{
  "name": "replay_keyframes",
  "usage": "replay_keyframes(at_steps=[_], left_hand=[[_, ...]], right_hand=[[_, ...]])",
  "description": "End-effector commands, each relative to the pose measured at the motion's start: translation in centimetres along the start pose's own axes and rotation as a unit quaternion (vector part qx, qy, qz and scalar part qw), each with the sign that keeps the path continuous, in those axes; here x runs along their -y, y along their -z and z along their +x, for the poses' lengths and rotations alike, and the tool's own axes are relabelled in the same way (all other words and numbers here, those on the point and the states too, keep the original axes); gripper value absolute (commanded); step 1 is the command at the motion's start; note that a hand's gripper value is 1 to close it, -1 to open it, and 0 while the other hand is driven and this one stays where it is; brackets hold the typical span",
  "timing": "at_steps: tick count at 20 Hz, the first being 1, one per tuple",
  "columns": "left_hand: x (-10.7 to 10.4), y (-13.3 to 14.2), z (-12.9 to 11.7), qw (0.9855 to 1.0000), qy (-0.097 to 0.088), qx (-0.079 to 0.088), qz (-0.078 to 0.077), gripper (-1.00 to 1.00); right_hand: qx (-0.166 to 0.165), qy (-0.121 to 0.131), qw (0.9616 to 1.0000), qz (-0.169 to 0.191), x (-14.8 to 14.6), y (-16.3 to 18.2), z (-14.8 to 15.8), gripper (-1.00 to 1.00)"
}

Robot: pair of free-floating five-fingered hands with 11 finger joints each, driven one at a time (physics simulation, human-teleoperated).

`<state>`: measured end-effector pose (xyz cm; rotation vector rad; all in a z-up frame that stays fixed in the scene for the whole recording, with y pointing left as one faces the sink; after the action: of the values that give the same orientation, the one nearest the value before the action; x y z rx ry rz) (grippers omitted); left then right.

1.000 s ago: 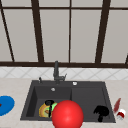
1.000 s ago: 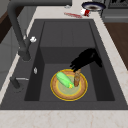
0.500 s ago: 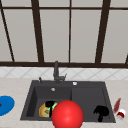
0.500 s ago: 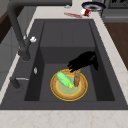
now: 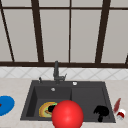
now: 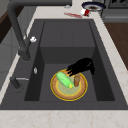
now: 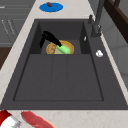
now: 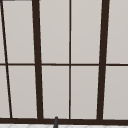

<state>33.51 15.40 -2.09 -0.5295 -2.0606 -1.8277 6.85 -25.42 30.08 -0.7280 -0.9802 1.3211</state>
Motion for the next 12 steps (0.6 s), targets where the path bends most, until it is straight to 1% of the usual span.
replay_keyframes(at_steps=[1,2,4,7,9,12], left_hand=[[2.1,0.7,-1.2,0.9986,0.013,0.029,-0.041,-1.0],[2.4,0.9,-1.4,0.9987,0.009,0.027,-0.042,-1.0],[2.9,1.3,-1.9,0.999,-0.004,0.017,-0.042,-1.0],[3.5,2.1,-2.5,0.999,-0.005,0.004,-0.044,-1.0],[3.5,2.3,-3.1,0.9988,-0.016,-0.002,-0.046,-1.0],[3.2,2.6,-3.6,0.9983,-0.04,-0.01,-0.041,-1.0]], right_hand=[[0.0,0.0,1.0,0.0,0.0,0.0,0.0,0.0],[0.0,0.0,1.0,0.0,0.0,0.0,0.0,0.0],[0.0,0.0,1.0,0.0,0.0,0.0,0.0,0.0],[0.0,0.0,1.0,0.0,0.0,0.0,0.0,0.0],[0.0,0.0,1.0,0.0,0.0,0.0,0.0,0.0],[0.0,0.0,1.0,0.0,0.0,0.0,0.0,0.0]])
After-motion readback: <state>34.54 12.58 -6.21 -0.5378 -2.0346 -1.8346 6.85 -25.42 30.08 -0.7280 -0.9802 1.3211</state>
